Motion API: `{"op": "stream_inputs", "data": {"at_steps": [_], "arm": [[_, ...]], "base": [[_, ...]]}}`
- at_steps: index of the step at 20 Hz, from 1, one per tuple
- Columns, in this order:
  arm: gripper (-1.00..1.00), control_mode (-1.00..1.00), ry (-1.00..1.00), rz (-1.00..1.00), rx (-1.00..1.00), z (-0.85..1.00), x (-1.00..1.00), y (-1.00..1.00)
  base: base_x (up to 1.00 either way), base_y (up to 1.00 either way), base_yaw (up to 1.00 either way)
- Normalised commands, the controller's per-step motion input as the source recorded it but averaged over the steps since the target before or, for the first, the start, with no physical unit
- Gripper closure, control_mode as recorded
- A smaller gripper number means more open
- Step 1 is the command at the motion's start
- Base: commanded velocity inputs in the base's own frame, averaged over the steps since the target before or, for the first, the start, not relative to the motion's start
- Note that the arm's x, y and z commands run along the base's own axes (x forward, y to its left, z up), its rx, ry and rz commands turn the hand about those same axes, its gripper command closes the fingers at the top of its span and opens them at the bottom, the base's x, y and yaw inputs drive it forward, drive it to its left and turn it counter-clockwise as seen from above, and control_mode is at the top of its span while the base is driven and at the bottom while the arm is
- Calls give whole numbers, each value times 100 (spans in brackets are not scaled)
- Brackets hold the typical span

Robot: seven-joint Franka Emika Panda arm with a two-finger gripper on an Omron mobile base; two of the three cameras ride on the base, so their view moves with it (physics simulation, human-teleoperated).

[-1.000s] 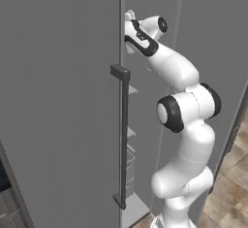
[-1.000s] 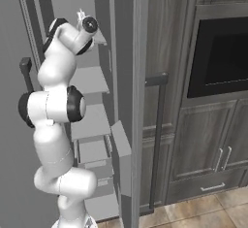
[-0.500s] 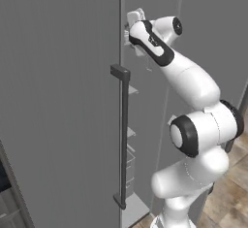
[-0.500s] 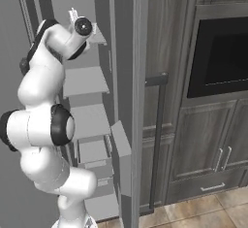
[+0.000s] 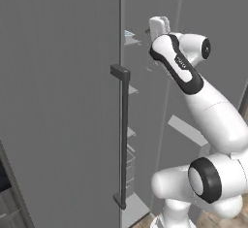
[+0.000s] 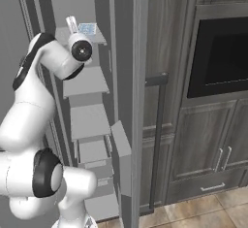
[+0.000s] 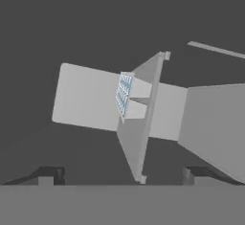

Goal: The ice cube tray has been filled with water. Take the tray and place it in the freezer to make ice. Close the freezer door after placing the tray.

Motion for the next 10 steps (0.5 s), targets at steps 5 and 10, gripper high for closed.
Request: {"op": "stream_inputs", "data": {"at_steps": [5, 10], "arm": [[-100, -100, 0, 10, -18, 39, -65, -45], [-100, -100, 0, 18, -36, 16, -35, -8]], "base": [[0, 0, 0], [0, 0, 0]]}}
